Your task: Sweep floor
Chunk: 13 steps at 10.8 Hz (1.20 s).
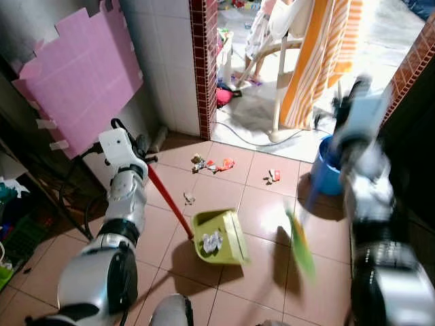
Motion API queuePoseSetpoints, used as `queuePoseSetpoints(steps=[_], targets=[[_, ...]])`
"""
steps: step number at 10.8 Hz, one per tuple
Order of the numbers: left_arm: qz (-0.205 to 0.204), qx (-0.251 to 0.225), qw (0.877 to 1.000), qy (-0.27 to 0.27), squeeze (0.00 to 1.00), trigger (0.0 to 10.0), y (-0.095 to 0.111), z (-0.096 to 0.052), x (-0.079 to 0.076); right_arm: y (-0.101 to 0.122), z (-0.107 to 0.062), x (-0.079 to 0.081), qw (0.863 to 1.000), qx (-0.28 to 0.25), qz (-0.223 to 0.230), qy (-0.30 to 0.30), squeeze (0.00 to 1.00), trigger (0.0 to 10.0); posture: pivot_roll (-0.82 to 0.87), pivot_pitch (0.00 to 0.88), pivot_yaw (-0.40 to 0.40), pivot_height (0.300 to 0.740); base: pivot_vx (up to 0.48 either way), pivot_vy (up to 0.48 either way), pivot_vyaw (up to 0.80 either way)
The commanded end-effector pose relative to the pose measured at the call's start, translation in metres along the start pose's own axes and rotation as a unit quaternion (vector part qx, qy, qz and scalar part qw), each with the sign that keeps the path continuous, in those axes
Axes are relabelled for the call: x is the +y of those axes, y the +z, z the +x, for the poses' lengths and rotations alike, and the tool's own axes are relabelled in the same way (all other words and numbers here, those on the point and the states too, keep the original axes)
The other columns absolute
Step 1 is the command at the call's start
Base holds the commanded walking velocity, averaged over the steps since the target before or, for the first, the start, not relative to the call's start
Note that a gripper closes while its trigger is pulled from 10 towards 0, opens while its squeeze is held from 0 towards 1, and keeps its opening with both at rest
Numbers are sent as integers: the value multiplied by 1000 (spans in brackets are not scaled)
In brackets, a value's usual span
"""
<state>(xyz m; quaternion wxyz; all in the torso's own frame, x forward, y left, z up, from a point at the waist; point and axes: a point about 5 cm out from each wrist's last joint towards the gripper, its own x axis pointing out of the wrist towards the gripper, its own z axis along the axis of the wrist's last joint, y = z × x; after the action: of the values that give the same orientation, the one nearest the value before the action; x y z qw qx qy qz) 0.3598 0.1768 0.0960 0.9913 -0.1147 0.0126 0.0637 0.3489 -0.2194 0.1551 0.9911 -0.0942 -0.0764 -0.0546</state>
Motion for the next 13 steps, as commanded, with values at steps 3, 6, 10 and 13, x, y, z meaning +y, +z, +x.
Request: queuePoseSetpoints(steps=[3,6,10,13], targets=[[62,-48,994,-72,0,10000,-3,-19,-8,-19,-27,44,997,34,66,26,0,10000,-76,0,93,740,0,0,0],[95,-39,988,-116,0,10000,-13,-31,-14,-23,-40,65,995,51,73,36,0,10000,-69,0,59,740,0,0,0],[88,-22,990,-112,0,10000,-19,-48,-11,-30,-53,55,995,63,83,-3,0,10000,-92,0,128,740,0,0,0],[119,-42,978,-163,0,10000,-10,-48,-36,-26,-44,41,995,58,74,-11,0,10000,-67,0,99,740,0,0,0]])
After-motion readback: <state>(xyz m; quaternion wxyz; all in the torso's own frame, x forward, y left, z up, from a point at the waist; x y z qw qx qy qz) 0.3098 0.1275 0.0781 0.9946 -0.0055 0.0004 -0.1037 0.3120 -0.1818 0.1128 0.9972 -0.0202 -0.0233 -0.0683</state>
